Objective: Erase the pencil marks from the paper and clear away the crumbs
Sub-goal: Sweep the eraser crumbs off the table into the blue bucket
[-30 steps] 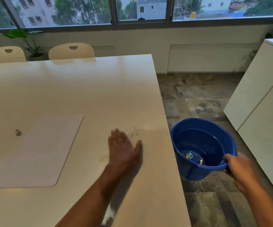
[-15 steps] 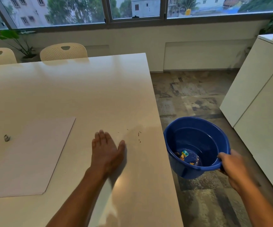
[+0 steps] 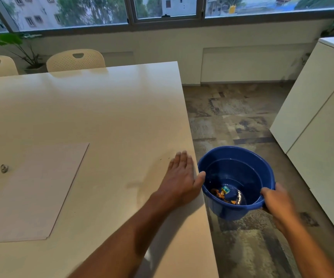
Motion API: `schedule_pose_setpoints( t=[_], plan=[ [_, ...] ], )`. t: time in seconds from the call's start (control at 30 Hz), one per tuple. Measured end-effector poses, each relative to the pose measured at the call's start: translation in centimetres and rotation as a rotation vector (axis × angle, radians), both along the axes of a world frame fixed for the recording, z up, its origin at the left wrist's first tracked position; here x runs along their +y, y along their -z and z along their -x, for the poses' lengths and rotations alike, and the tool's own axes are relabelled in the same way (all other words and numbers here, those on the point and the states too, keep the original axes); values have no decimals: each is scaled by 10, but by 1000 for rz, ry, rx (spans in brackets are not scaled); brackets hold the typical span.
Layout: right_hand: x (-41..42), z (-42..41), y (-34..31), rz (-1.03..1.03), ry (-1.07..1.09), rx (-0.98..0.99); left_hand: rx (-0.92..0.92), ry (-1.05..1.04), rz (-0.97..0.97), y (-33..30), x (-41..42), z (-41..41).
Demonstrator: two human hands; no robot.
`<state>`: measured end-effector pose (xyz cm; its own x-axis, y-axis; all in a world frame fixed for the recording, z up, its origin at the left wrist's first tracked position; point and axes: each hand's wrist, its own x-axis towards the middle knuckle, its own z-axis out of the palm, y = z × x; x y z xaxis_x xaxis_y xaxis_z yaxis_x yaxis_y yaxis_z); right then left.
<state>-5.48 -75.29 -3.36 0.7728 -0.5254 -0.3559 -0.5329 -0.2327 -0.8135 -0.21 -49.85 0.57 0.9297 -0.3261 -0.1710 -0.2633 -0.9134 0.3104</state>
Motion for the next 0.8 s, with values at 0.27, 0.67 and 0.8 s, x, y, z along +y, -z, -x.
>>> schedule_pose_setpoints(
  t=[0.27,0.67,0.8],
  plan=[
    [4,-6,1,11,12,-8,19,-316,-97,2,59,0],
    [6,-2,1,-17,22,-1,45,157,21,-12,-67,9],
    [5,-1,1,-14,23,-7,6,-68,-20,-13,-27,7]
  ],
)
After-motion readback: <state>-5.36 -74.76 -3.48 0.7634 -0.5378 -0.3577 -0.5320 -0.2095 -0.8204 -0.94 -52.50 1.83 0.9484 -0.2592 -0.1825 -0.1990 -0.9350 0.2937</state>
